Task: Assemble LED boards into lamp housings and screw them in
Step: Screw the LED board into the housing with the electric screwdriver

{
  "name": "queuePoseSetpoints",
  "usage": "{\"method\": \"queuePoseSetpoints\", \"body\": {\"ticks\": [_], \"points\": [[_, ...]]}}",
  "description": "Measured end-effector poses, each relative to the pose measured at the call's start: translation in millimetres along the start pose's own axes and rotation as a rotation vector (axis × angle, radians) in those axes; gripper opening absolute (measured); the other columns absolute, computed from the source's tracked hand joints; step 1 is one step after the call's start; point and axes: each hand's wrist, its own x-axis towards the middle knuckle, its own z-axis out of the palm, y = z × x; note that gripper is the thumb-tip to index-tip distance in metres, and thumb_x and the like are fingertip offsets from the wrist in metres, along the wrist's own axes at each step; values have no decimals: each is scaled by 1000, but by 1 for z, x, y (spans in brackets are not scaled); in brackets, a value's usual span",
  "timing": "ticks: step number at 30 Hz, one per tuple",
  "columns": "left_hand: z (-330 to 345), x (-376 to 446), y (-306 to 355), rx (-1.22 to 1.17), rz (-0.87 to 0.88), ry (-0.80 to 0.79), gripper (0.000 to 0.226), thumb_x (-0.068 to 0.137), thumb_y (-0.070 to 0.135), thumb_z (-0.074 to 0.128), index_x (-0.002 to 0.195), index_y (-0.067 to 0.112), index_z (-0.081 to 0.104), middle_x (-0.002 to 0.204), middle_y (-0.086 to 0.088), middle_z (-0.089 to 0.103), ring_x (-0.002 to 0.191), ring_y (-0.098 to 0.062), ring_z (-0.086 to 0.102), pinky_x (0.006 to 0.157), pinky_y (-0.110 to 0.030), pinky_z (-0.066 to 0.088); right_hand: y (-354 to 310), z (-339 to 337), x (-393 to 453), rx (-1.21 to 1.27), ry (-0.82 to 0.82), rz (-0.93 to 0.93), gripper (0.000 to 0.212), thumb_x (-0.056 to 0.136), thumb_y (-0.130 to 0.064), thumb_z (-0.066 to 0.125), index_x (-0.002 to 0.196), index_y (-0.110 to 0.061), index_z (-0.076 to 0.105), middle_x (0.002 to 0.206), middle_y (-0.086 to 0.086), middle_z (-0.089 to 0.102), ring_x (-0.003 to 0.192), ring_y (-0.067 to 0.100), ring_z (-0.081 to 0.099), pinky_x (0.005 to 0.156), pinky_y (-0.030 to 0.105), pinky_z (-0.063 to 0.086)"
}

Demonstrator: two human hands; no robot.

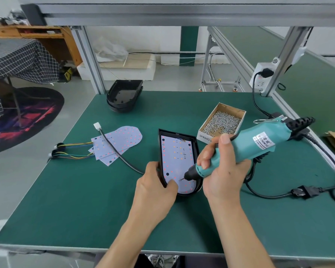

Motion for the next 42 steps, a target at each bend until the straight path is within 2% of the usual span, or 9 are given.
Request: {"method": "queuePoseSetpoints", "body": {"ticks": [10, 15, 19, 26, 30, 37, 40, 42], "points": [[0, 0, -1, -13, -5, 0, 27, 86, 22, 68, 102, 35, 51, 87, 17, 66, 81, 8, 59, 55, -7, 42, 2, 1, 0, -49, 11, -6, 32, 89, -33, 68, 82, -8, 49, 52, 4, 49, 39, 22, 38, 49, 28, 36], [0, 1, 0, -13, 5, 5, 29, 86, 21, 68, 96, 40, 49, 85, 17, 68, 78, 5, 60, 55, -6, 42, 1, 2, 0, -58, -34, 4, 25, 90, -35, 68, 78, -16, 57, 52, 4, 49, 40, 22, 38, 49, 30, 35], [-1, 0, -3, -20, 1, 7, 27, 86, 21, 69, 103, 35, 53, 85, 17, 68, 79, 4, 60, 57, -7, 43, 1, 2, -1, -53, -36, 5, 28, 91, -33, 67, 80, -12, 52, 52, 4, 48, 39, 22, 37, 48, 29, 36], [0, -2, -7, -23, -13, 24, 25, 86, 22, 69, 105, 31, 56, 85, 15, 68, 80, 4, 60, 58, -7, 42, 1, 4, -3, -96, -127, -16, 20, 93, -31, 66, 74, -28, 59, 52, 2, 49, 40, 22, 38, 50, 30, 37], [0, -3, -7, -23, -21, 24, 26, 87, 22, 69, 106, 33, 56, 85, 16, 67, 80, 8, 59, 56, -5, 41, 0, 5, -3, -110, -119, -15, 20, 92, -32, 66, 74, -32, 61, 52, 1, 50, 40, 21, 39, 50, 30, 37], [-1, -5, -7, -29, -28, 19, 26, 87, 22, 69, 105, 34, 55, 83, 16, 67, 78, 7, 59, 54, -7, 41, -1, 4, -4, -95, -129, -6, 19, 93, -36, 70, 78, -31, 60, 53, 3, 50, 41, 22, 40, 51, 30, 38], [-1, -5, -7, -38, -32, 16, 25, 87, 22, 69, 106, 33, 56, 83, 15, 67, 78, 6, 59, 54, -8, 41, -2, 0, -3, -60, -171, 15, 33, 90, -51, 75, 89, -19, 64, 56, 5, 52, 44, 23, 42, 53, 31, 38], [-1, -5, -6, -43, -31, 18, 25, 87, 22, 69, 105, 33, 56, 81, 16, 67, 77, 5, 59, 55, -8, 41, -4, -1, -2, -42, -178, 32, 37, 88, -53, 76, 93, -17, 66, 58, 6, 53, 45, 23, 43, 54, 33, 37]]}}
